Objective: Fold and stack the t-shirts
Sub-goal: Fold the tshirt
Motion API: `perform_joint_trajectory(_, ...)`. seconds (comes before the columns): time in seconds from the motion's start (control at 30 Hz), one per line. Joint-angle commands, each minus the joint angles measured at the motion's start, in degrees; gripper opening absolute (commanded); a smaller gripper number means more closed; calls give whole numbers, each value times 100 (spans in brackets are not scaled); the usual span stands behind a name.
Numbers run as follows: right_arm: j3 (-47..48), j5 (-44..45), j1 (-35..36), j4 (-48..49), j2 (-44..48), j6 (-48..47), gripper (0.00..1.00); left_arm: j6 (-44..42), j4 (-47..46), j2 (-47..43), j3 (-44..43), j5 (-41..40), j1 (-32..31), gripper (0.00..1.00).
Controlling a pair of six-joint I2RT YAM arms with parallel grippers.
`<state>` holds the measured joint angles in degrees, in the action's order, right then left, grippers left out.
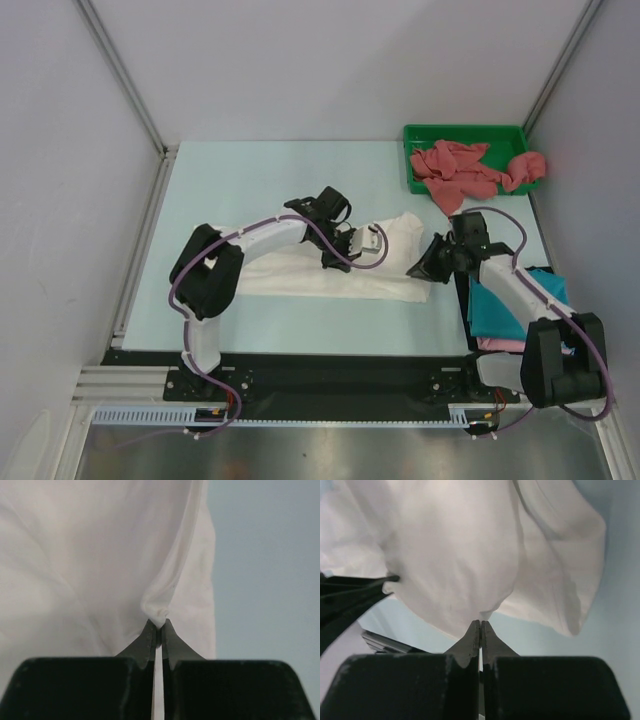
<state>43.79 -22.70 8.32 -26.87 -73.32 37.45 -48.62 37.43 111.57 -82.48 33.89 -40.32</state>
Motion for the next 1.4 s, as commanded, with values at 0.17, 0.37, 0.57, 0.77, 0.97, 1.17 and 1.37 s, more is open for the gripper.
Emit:
perform_joint_trajectory(0.17, -907, 476, 469, -336, 626, 351, 0, -560, 150, -364, 364, 505, 50, 1)
perform_joint_trajectory(0.37, -969, 573, 522, -179, 547, 385, 0, -701, 81, -294, 592, 391, 50, 2)
perform_joint_trajectory(0.57, -846, 670, 539, -2, 345, 403, 3, -719, 106, -153, 400, 285, 50, 25)
perform_joint_trajectory(0.77, -548, 871, 548, -537, 572, 228, 57, -938, 1133, -135, -205, 469, 85, 61)
perform_joint_trajectory(0.97, 331, 1215, 303, -460, 697, -325, 52, -98, 1646, -310, -805, 682, 506, 62)
perform_joint_trajectory(1.17, 1357, 1206, -322, 217, -840, -1361, 29, 1916, -305, -1258, 343, -1751, 1665, 63)
perform_joint_trajectory(1.37, 2212, 1040, -322, 630, -2210, -1934, 47, 2129, -1140, -1515, 1319, -3019, 3107, 65)
